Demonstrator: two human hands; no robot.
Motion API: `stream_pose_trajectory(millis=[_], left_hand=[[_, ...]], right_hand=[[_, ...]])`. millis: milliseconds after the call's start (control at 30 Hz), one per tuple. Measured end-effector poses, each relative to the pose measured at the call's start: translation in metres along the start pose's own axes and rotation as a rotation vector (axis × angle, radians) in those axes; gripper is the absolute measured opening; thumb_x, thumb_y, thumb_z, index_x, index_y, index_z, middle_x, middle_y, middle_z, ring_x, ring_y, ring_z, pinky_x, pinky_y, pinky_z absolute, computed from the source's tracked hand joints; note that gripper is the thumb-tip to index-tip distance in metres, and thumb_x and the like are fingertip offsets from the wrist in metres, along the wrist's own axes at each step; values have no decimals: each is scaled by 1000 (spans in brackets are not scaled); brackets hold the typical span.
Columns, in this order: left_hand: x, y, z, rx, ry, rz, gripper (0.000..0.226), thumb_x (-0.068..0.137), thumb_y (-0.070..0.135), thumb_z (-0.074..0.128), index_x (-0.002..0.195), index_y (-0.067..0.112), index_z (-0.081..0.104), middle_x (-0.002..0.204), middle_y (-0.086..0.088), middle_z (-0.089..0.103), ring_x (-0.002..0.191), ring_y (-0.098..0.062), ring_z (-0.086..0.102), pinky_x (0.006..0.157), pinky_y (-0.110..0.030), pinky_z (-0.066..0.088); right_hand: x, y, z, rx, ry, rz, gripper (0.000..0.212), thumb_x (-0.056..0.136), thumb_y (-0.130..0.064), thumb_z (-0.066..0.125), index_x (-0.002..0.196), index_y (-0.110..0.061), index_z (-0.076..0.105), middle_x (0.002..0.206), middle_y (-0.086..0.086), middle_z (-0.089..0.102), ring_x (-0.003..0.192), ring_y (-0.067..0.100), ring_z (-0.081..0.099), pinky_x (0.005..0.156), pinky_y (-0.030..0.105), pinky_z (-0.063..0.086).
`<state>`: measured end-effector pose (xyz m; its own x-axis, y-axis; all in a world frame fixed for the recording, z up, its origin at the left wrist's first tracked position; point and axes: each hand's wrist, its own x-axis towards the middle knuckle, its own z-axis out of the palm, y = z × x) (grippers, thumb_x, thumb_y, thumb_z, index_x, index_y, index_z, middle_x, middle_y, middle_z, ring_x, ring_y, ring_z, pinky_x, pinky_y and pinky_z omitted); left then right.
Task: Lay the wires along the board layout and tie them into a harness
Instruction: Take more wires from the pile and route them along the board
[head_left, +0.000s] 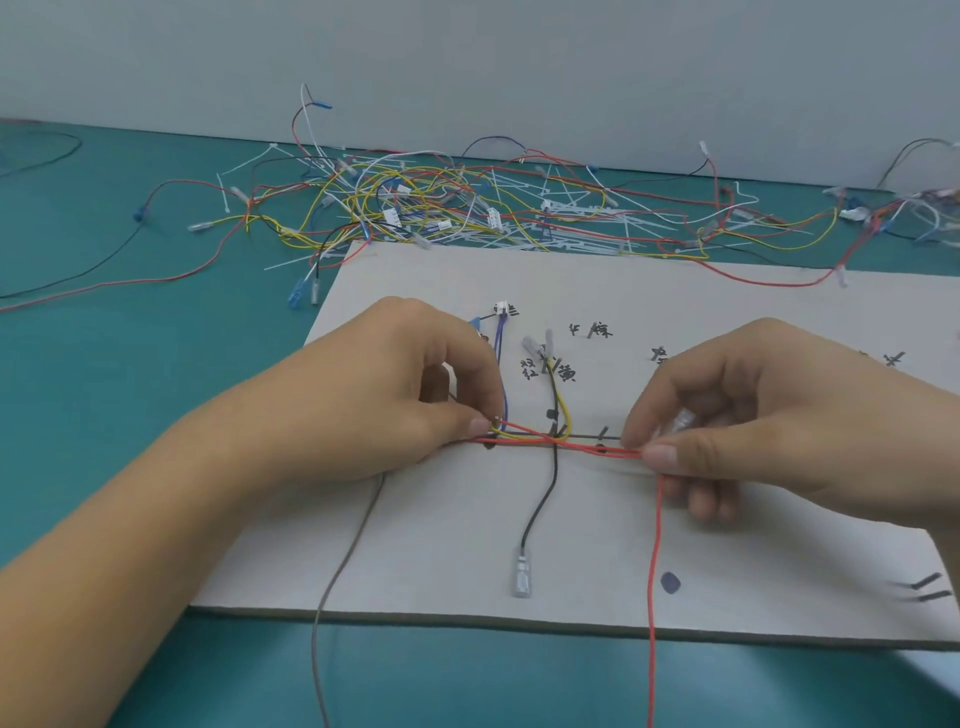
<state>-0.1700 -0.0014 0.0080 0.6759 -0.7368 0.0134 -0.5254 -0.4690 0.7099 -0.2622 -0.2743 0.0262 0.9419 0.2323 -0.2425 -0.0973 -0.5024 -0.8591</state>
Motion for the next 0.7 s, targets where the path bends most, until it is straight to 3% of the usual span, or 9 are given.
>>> stream_pose_trajectory(millis=[133,200,367,500,700], left_hand=[[0,5,2,72,-1,7,5,84,29,75,80,27,74,81,10,70,58,-11,58,54,-23,47],[3,10,3,144,12,9,14,85,36,76,75,26,73,75,15,68,57,-7,58,51,-12,40],[16,27,4,339,-10,26,13,83,28,75,71,28,69,66,14,63,71,13,56,58,-6,40],[27,36,10,385,-78,79,17,78,13,69,77,30,69,68,16,62,72,15,55,58,-5,40],[25,28,10,269,-55,89,21,78,12,72,81,33,71,73,24,66,65,14,57,58,-4,38]], right_hand=[[-1,0,-4,67,-20,-20,7,83,-14,77,90,-13,75,77,22,74,63,34,74,56,34,60],[-1,1,-5,82,16,-11,6,84,-13,79,88,-12,75,78,22,75,65,35,75,56,32,60],[0,2,-3,39,94,-5,17,91,-1,68,83,-14,75,74,18,75,61,32,75,51,29,58],[0,-2,-1,12,132,3,14,91,-8,70,81,-17,75,71,16,75,56,30,73,47,30,56],[2,-6,1,-25,204,-7,11,88,-19,74,78,-20,74,65,12,74,47,20,66,41,26,48]])
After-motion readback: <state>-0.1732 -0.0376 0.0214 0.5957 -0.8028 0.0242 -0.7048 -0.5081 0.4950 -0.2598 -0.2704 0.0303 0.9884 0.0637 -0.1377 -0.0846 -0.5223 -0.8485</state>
